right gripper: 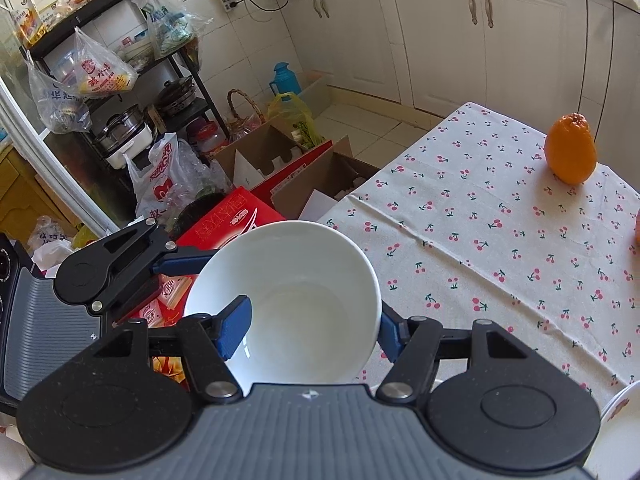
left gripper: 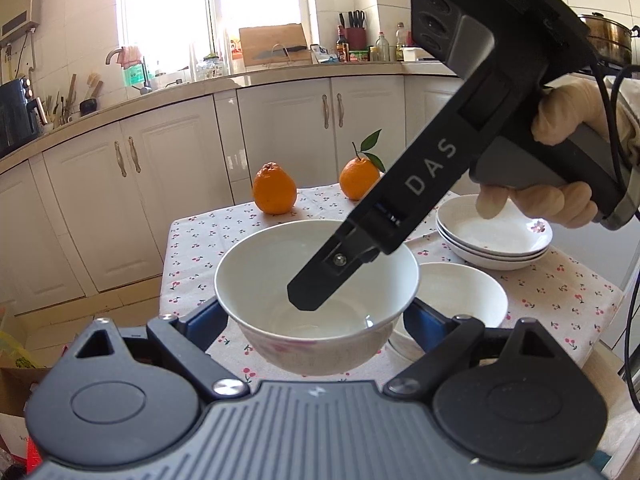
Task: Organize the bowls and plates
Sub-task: 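Lift the bowl with the right gripper and carry it over the nested bowls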
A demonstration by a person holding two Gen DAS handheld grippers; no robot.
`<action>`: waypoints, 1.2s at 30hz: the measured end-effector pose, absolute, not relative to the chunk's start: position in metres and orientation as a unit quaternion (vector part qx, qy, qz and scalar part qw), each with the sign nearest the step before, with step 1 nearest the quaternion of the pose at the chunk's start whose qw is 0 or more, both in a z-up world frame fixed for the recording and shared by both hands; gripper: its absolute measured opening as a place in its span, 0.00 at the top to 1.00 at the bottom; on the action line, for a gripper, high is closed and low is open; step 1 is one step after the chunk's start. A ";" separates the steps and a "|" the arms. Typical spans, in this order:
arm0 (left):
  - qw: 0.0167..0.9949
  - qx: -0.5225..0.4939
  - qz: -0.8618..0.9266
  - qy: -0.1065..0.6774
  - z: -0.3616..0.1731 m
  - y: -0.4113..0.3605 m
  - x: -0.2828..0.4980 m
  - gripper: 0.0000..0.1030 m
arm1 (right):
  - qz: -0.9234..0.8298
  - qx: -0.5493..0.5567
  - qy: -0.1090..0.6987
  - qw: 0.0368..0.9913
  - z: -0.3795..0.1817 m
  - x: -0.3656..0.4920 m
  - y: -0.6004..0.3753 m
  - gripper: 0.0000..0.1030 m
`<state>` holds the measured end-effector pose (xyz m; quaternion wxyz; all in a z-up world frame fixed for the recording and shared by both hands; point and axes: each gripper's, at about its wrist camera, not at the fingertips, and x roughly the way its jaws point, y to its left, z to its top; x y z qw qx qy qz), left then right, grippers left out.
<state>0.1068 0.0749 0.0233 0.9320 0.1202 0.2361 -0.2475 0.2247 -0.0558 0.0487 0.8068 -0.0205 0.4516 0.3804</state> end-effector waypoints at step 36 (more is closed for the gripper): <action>0.910 0.140 -0.309 0.237 0.019 -0.001 0.099 0.09 | 0.326 -0.004 0.435 0.839 0.049 0.185 -0.153 0.31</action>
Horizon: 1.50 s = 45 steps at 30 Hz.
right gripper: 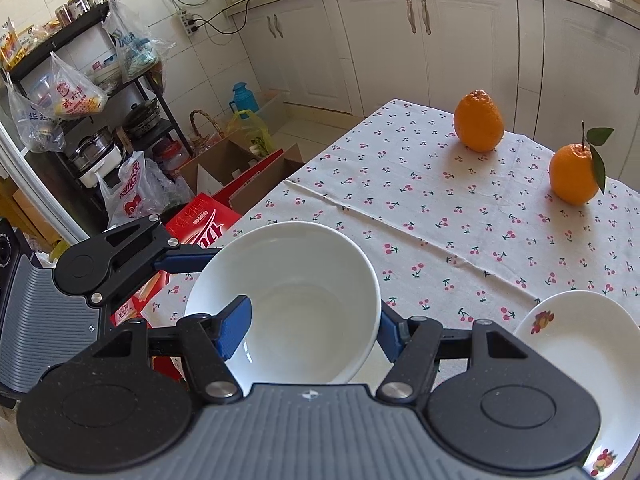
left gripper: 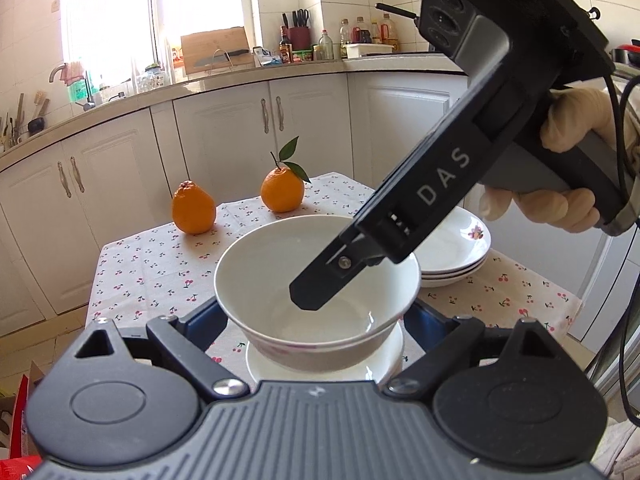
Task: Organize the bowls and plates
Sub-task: 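Lift the bowl with the right gripper and carry it over the nested bowls, then lower the bowl into the nested bowls and open the right gripper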
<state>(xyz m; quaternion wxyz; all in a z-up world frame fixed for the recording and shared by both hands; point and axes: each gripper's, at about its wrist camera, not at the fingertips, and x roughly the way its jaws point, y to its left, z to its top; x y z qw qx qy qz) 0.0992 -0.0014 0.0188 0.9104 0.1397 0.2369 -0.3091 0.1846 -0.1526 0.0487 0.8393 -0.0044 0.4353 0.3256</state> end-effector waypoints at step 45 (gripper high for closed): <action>0.888 0.094 -0.328 0.308 -0.015 0.011 0.117 0.02 | 0.294 -0.016 0.431 0.853 0.014 0.185 -0.149 0.00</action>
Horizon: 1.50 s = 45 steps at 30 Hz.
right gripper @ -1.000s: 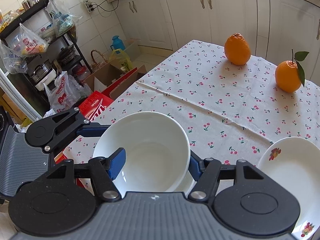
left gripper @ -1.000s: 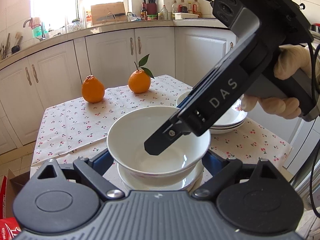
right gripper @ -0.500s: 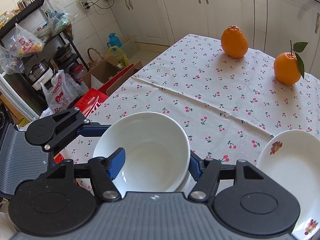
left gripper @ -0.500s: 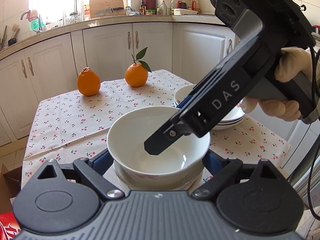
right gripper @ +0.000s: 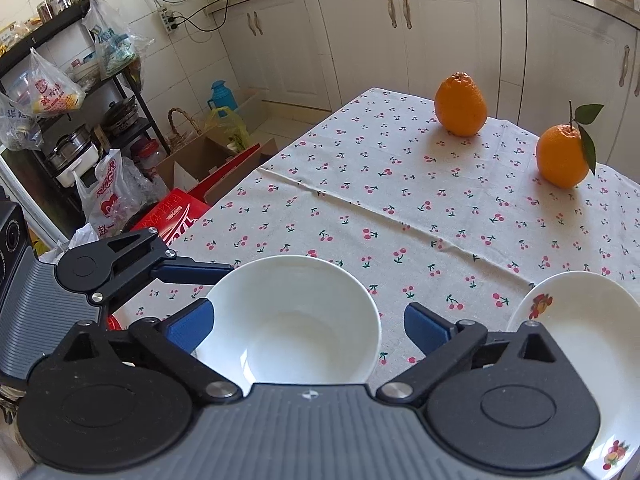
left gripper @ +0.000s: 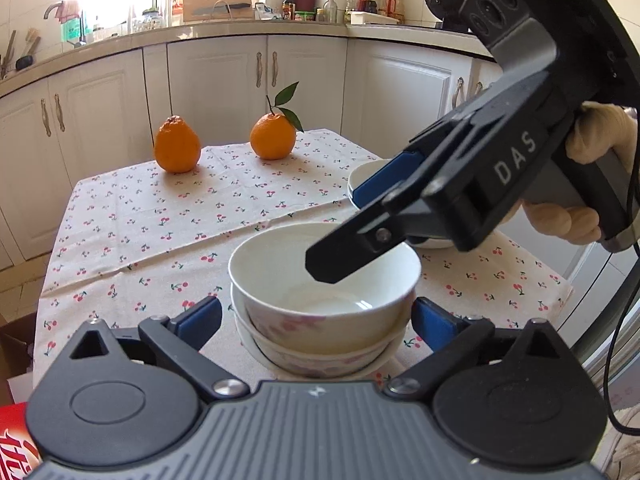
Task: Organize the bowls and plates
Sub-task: 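Lower the bowl into the nested bowls and open the right gripper, then grip the nested bowl stack from opposite rims with both grippers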
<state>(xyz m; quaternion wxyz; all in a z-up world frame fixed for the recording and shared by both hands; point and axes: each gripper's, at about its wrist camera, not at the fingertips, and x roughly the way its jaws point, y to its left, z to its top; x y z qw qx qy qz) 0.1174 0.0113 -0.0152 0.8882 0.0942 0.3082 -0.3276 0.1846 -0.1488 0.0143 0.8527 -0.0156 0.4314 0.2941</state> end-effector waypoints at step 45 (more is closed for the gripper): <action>0.854 0.196 -0.350 0.331 -0.057 0.036 0.116 0.02 | 0.259 -0.175 0.413 0.855 -0.035 0.115 -0.148 0.00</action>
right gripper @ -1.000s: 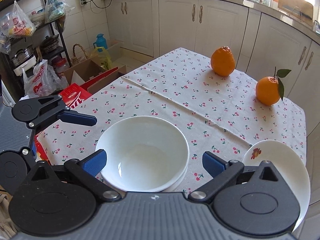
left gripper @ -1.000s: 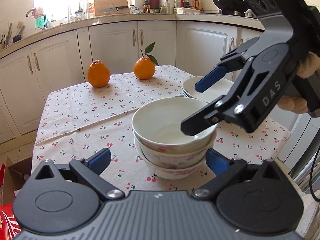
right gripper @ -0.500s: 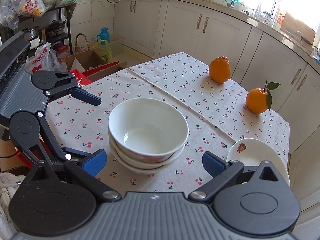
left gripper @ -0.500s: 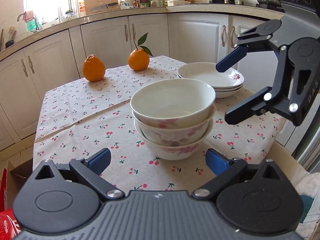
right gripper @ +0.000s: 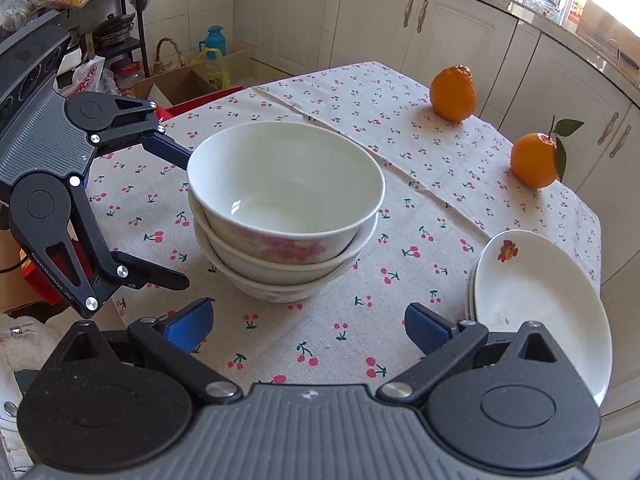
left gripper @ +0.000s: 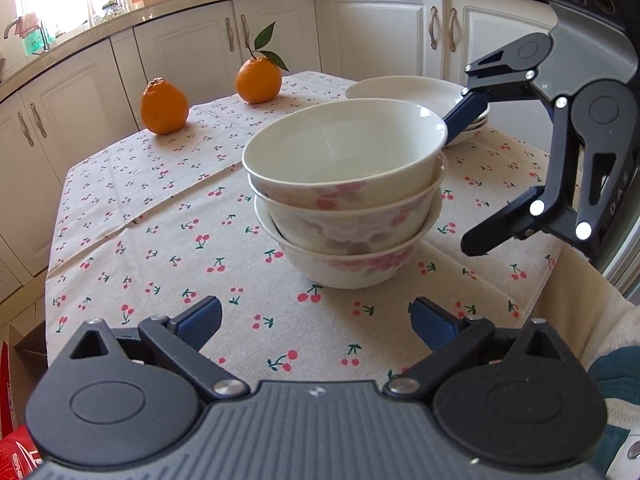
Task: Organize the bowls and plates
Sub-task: 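Grip the nested bowl stack from opposite rims with both grippers, then lift the bowl stack with both grippers and carry it over the plate stack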
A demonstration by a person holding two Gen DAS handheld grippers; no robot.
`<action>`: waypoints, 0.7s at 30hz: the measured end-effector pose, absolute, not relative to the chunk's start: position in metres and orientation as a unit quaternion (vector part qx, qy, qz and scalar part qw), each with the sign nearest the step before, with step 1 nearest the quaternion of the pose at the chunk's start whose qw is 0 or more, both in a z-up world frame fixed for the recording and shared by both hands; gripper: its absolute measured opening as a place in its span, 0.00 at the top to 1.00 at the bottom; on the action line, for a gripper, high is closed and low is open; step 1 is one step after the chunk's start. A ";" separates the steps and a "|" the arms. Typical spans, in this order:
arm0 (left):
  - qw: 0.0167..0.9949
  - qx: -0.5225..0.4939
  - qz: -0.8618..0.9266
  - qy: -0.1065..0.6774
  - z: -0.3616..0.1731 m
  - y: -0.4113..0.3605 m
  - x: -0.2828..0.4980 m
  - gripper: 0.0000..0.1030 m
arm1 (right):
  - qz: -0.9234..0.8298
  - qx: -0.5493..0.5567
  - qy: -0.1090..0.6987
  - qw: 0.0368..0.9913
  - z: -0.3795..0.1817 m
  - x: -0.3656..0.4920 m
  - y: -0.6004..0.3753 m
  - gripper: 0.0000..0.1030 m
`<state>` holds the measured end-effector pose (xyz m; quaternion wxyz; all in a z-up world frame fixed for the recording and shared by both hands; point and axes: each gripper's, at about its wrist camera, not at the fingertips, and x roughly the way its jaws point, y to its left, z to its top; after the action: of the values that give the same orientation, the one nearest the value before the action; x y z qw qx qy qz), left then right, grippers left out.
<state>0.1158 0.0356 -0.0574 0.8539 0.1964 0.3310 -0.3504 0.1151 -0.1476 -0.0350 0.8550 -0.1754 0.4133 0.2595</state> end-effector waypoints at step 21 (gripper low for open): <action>0.785 0.219 -0.469 0.341 -0.054 0.026 0.160 0.10 | 0.379 -0.205 0.407 0.805 -0.048 0.157 -0.141 0.01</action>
<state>0.1595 0.0264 -0.0542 0.7846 0.2193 0.3409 -0.4691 0.1570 -0.1415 -0.0476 0.8051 -0.2051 0.4075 0.3791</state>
